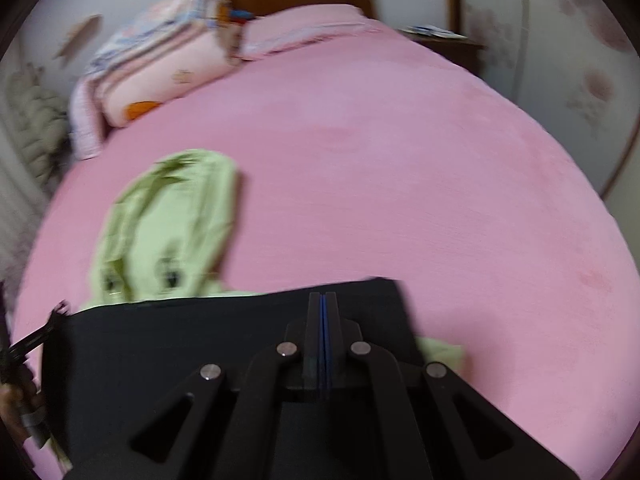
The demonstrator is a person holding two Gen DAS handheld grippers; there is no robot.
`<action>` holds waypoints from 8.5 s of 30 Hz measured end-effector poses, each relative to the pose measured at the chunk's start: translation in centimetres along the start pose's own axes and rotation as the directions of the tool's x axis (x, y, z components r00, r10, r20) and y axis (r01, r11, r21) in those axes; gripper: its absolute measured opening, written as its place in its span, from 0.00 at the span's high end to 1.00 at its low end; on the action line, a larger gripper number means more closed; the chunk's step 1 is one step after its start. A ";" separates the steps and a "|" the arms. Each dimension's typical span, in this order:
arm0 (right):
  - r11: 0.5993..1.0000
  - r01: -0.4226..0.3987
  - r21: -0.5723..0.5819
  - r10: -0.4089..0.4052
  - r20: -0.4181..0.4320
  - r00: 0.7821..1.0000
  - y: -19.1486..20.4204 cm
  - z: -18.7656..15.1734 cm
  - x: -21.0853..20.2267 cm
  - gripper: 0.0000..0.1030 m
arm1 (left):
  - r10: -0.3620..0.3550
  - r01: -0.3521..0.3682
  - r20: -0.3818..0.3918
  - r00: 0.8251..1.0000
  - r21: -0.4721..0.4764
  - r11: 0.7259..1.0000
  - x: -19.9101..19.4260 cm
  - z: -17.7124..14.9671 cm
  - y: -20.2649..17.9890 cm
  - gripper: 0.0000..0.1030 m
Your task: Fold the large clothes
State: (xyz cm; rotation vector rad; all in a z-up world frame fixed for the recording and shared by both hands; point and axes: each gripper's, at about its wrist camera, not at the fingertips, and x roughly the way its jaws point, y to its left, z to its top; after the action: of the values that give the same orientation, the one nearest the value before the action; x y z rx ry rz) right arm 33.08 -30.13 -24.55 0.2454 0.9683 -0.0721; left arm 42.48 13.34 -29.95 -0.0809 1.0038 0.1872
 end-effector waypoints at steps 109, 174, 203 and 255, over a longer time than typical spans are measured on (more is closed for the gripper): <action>0.975 -0.212 -0.071 0.205 -0.093 0.974 4.8 -12.1 -2.9 0.90 | -0.379 0.411 -0.160 0.911 0.300 0.861 -3.7 -11.3 -6.9 0.92; 0.981 -0.182 -0.064 0.168 -0.182 0.969 13.4 -12.7 -12.9 0.81 | -0.379 0.390 -0.190 0.906 0.023 0.921 -17.0 -13.3 -9.4 0.26; 0.907 -0.365 -0.208 0.363 -0.049 0.930 14.8 -10.9 -37.1 0.81 | -0.369 0.366 -0.065 0.927 -0.053 0.929 -41.4 -15.9 -5.1 0.23; 0.976 -0.149 -0.161 0.149 -0.010 0.989 21.7 -14.3 -11.7 0.72 | -0.526 0.490 0.104 0.844 -0.547 0.679 -3.5 -20.0 8.1 0.66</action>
State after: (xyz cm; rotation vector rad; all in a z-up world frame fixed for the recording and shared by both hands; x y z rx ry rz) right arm 18.64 -6.24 -18.88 0.1674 0.9454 0.1433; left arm 22.50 17.79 -37.53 -0.9098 0.9237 -0.0478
